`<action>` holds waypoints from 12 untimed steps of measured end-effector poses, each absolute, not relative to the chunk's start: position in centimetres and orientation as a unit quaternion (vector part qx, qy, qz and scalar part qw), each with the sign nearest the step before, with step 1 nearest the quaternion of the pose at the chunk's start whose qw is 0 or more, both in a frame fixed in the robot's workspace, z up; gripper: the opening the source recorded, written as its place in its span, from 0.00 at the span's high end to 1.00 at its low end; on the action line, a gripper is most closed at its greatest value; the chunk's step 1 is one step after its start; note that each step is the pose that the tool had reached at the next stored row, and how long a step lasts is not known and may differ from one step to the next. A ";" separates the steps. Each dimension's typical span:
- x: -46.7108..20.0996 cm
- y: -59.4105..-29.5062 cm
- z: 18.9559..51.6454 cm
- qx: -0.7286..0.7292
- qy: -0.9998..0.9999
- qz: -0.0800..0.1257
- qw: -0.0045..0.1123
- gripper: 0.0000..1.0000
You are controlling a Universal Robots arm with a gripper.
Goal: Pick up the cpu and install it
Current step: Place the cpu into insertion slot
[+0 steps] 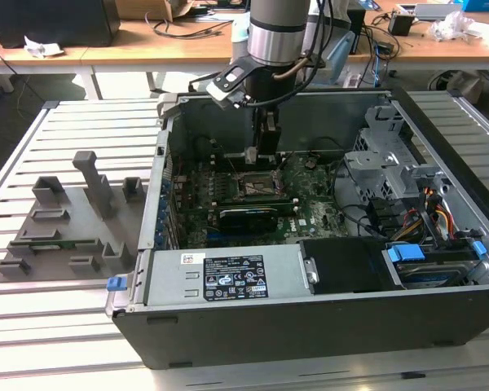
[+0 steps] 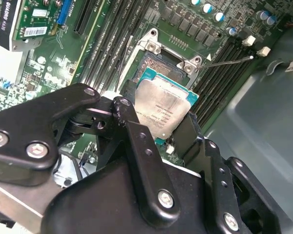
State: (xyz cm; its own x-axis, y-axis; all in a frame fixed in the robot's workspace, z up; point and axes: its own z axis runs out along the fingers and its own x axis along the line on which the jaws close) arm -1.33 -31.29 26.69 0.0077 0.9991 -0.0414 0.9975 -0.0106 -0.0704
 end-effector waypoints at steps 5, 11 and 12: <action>-1.1 -31.3 25.8 -0.695 -0.718 0.039 0.010 0.45; -0.7 -31.3 24.7 -0.694 -0.719 0.034 0.015 0.45; -0.7 -31.3 24.4 -0.694 -0.719 0.034 0.015 0.45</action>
State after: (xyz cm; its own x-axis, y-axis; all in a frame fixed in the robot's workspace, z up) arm -0.66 -31.28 24.41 -0.0362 0.9990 -0.0258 0.9969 0.0343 -0.0702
